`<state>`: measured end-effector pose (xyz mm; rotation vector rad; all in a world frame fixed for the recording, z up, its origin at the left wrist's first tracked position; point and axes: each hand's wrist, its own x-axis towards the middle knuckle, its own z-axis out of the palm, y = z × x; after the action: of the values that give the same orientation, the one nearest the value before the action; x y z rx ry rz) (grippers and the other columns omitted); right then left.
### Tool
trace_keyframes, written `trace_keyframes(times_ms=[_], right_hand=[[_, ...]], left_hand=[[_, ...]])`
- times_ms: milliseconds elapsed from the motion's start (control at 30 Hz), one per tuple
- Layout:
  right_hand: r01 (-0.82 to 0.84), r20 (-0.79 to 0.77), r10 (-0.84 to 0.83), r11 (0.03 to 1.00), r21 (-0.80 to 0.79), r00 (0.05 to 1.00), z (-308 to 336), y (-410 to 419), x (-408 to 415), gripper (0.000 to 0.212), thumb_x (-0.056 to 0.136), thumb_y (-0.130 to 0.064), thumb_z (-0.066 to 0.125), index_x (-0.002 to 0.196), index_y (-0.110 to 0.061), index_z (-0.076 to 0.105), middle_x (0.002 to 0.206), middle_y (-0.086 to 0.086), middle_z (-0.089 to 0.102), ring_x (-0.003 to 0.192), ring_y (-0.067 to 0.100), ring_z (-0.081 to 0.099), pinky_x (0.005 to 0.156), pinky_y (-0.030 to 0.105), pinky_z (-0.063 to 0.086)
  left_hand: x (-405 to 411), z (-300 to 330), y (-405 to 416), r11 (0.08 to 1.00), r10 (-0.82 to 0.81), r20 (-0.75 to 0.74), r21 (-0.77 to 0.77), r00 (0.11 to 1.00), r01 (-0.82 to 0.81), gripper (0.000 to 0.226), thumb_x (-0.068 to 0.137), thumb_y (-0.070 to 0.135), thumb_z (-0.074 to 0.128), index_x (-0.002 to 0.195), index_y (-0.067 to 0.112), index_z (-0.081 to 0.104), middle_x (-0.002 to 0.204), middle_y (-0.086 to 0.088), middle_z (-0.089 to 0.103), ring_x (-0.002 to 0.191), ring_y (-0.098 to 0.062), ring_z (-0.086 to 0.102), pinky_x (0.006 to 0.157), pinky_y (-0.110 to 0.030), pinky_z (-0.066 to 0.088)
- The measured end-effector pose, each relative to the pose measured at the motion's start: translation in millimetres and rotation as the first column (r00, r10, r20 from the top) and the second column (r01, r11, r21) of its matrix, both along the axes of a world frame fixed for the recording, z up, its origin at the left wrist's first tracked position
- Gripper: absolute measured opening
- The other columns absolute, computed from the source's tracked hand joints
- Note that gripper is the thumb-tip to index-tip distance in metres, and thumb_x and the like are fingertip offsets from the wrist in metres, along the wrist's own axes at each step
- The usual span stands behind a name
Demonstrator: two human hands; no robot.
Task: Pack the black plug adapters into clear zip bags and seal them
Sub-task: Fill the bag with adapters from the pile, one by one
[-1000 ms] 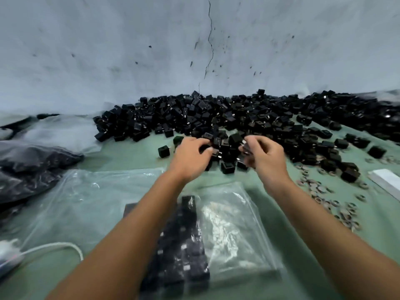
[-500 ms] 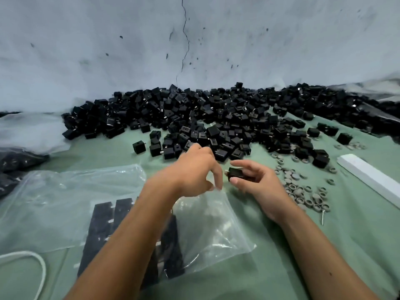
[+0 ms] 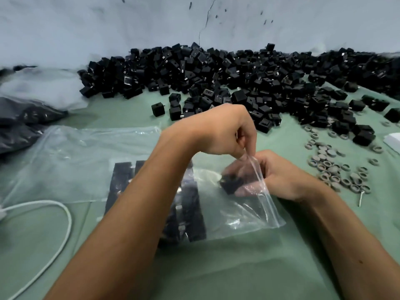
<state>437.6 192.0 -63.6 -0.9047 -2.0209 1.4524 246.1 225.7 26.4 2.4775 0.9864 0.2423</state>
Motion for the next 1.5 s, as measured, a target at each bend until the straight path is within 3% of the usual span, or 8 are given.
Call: trace_keyframes(times_ms=[267, 533, 667, 933, 1100, 1167, 1300, 1500], right_hand=[[-0.101, 0.045, 0.098, 0.992, 0.071, 0.994, 7.0, 3.1, -16.1, 0.038, 0.087, -0.03, 0.079, 0.118, -0.009, 0.074, 0.111, 0.008, 0.076, 0.098, 0.029, 0.074, 0.087, 0.04, 0.059], [-0.124, 0.022, 0.124, 0.992, -0.024, 0.992, 0.2, -4.4, -17.8, 0.029, 0.082, -0.004, 0.082, 0.11, -0.002, 0.074, 0.099, 0.012, 0.078, 0.083, 0.032, 0.076, 0.073, 0.039, 0.063], [-0.21, 0.013, 0.212, 0.973, -0.093, 0.977, -2.8, -8.2, -20.5, 0.026, 0.086, 0.008, 0.074, 0.112, 0.009, 0.068, 0.087, -0.006, 0.078, 0.073, 0.006, 0.072, 0.068, 0.015, 0.055], [-0.262, 0.042, 0.271, 0.954, -0.147, 0.962, 2.0, -8.0, -19.6, 0.027, 0.088, 0.008, 0.072, 0.114, 0.005, 0.068, 0.09, -0.001, 0.078, 0.073, 0.011, 0.074, 0.065, 0.02, 0.056], [-0.266, 0.059, 0.278, 0.951, -0.157, 0.959, -2.2, -10.3, -19.6, 0.033, 0.089, -0.001, 0.076, 0.121, -0.006, 0.071, 0.113, 0.017, 0.075, 0.096, 0.053, 0.07, 0.077, 0.079, 0.049], [-0.292, 0.063, 0.306, 0.942, -0.164, 0.95, -4.1, -9.8, -20.2, 0.034, 0.089, -0.003, 0.077, 0.122, -0.009, 0.071, 0.115, 0.019, 0.074, 0.1, 0.057, 0.068, 0.079, 0.086, 0.042], [-0.311, 0.018, 0.316, 0.943, -0.121, 0.949, -6.5, -6.4, -21.0, 0.034, 0.09, 0.0, 0.075, 0.123, -0.004, 0.069, 0.118, 0.014, 0.075, 0.105, 0.039, 0.073, 0.09, 0.061, 0.057], [0.076, -0.178, -0.097, 0.989, -0.125, 0.979, -4.6, 8.3, 4.5, 0.015, 0.083, -0.012, 0.08, 0.096, -0.007, 0.077, 0.078, 0.007, 0.075, 0.051, 0.012, 0.061, 0.044, 0.02, 0.046]], left_hand=[[-4.3, 1.2, 1.3, 1.0, -0.009, 0.093, 0.016, 0.996, 0.008, 0.019, 0.075, 0.003, 0.085, 0.081, 0.021, 0.081, 0.068, 0.007, 0.067, 0.057, 0.0, 0.053, 0.057, -0.01, 0.04], [-0.9, -1.8, 0.1, 0.999, -0.033, 0.096, -0.031, 0.995, 0.036, 0.015, 0.075, 0.005, 0.086, 0.083, 0.017, 0.081, 0.075, -0.009, 0.07, 0.059, -0.005, 0.053, 0.057, -0.014, 0.042], [-3.6, -6.2, 0.8, 0.999, -0.039, 0.107, -0.034, 0.993, 0.043, 0.015, 0.074, 0.006, 0.086, 0.084, 0.016, 0.081, 0.073, -0.009, 0.069, 0.058, -0.005, 0.051, 0.057, -0.014, 0.041], [-5.9, -3.1, 0.4, 0.997, -0.04, 0.126, -0.057, 0.991, 0.048, 0.014, 0.074, 0.003, 0.085, 0.084, 0.012, 0.081, 0.068, -0.002, 0.064, 0.056, -0.004, 0.05, 0.057, -0.014, 0.041], [-2.9, -3.1, -2.5, 0.998, -0.032, 0.108, -0.05, 0.994, 0.038, 0.014, 0.075, 0.004, 0.085, 0.084, 0.013, 0.081, 0.073, -0.009, 0.069, 0.059, -0.006, 0.053, 0.059, -0.016, 0.043], [-2.9, -2.5, -2.9, 0.998, -0.029, 0.111, -0.052, 0.993, 0.035, 0.013, 0.075, 0.004, 0.085, 0.084, 0.013, 0.081, 0.074, -0.009, 0.07, 0.058, -0.005, 0.053, 0.059, -0.016, 0.043], [-6.0, -4.6, -3.3, 0.996, -0.022, 0.124, -0.08, 0.992, 0.032, 0.014, 0.076, 0.005, 0.085, 0.084, 0.014, 0.081, 0.073, -0.005, 0.07, 0.059, -0.004, 0.055, 0.059, -0.016, 0.045], [-8.4, -10.2, 4.1, 0.997, 0.006, 0.104, -0.074, 0.995, 0.002, 0.016, 0.078, 0.01, 0.086, 0.083, 0.024, 0.081, 0.069, 0.009, 0.068, 0.06, -0.001, 0.055, 0.059, -0.025, 0.049]])
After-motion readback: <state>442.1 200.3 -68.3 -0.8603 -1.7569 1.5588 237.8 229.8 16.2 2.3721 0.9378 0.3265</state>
